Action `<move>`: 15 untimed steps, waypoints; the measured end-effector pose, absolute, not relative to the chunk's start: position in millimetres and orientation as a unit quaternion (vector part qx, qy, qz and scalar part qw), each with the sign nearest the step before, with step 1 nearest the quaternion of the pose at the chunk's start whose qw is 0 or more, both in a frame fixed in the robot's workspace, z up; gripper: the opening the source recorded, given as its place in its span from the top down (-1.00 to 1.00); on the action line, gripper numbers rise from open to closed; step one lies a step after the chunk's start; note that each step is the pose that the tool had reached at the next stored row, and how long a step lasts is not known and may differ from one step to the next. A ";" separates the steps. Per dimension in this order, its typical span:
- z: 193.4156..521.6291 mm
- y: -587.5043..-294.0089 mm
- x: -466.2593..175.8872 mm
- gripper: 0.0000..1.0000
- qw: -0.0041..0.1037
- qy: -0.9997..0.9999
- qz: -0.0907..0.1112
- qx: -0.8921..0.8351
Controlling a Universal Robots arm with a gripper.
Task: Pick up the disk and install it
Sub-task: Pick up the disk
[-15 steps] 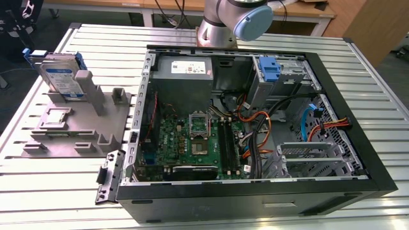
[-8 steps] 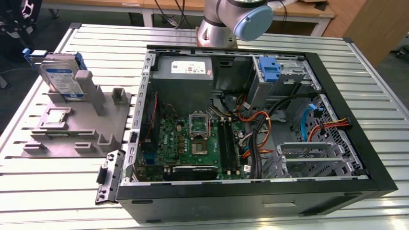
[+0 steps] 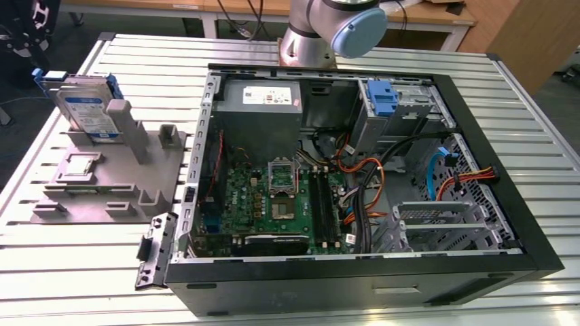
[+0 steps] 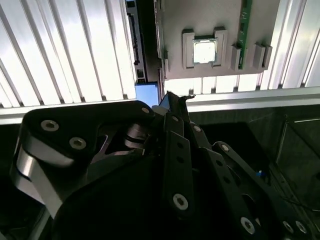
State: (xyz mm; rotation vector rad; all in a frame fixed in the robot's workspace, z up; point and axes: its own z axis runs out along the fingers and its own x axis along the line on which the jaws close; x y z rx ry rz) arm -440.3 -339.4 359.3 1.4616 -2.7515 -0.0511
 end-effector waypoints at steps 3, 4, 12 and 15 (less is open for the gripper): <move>356.4 -339.3 -440.2 0.66 0.013 -0.874 -0.016 0.486; 355.5 -339.2 -440.2 0.66 0.013 -0.869 -0.016 0.494; 346.4 -338.9 -440.4 0.07 0.014 -0.834 -0.015 0.552; 342.3 -337.2 -442.5 -0.17 0.012 -0.832 -0.014 0.555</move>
